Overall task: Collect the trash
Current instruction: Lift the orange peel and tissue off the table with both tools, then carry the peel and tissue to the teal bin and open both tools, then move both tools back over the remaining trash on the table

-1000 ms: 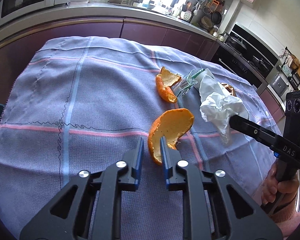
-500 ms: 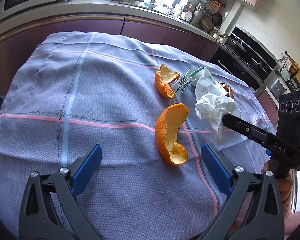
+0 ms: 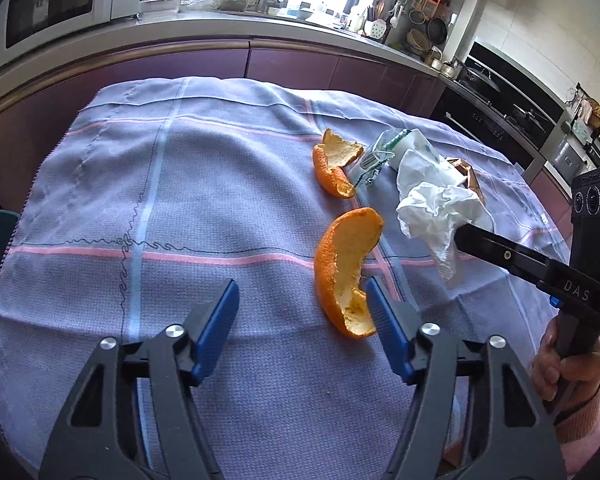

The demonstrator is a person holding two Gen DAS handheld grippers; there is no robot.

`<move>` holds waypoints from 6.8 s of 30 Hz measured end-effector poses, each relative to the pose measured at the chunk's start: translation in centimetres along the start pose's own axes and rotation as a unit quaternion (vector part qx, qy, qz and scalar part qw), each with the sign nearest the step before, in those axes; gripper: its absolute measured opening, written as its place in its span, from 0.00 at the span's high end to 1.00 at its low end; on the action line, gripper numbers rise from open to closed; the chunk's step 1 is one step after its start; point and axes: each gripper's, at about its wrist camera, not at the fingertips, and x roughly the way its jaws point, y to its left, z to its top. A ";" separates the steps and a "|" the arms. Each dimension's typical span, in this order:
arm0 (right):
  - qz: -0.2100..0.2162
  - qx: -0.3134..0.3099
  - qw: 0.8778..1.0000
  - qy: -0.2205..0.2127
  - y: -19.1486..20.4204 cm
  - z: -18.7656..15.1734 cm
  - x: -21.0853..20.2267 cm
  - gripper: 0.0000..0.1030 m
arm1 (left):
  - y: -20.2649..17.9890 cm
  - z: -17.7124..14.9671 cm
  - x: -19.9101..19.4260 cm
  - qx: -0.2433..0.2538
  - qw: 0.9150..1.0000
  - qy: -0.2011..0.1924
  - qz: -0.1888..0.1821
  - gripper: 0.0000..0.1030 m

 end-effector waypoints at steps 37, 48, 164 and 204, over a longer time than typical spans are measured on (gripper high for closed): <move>0.041 -0.039 0.998 -0.007 3.5 1.2 0.6 0.93 | 2.6 0.4 -4.5 -0.021 0.999 -0.045 0.017 0.94; 0.073 -0.065 0.995 0.007 6.8 2.3 2.7 0.93 | 6.3 0.0 -8.5 -0.056 0.994 -0.079 0.052 0.94; 0.110 -0.219 0.926 0.286 30.0 0.5 34.0 0.85 | 32.6 -4.7 -9.9 -0.256 0.925 -0.054 0.277 0.84; 0.102 -0.163 0.976 0.099 14.7 0.0 10.9 0.59 | 13.9 -3.8 -14.9 -0.085 0.959 -0.172 0.207 0.20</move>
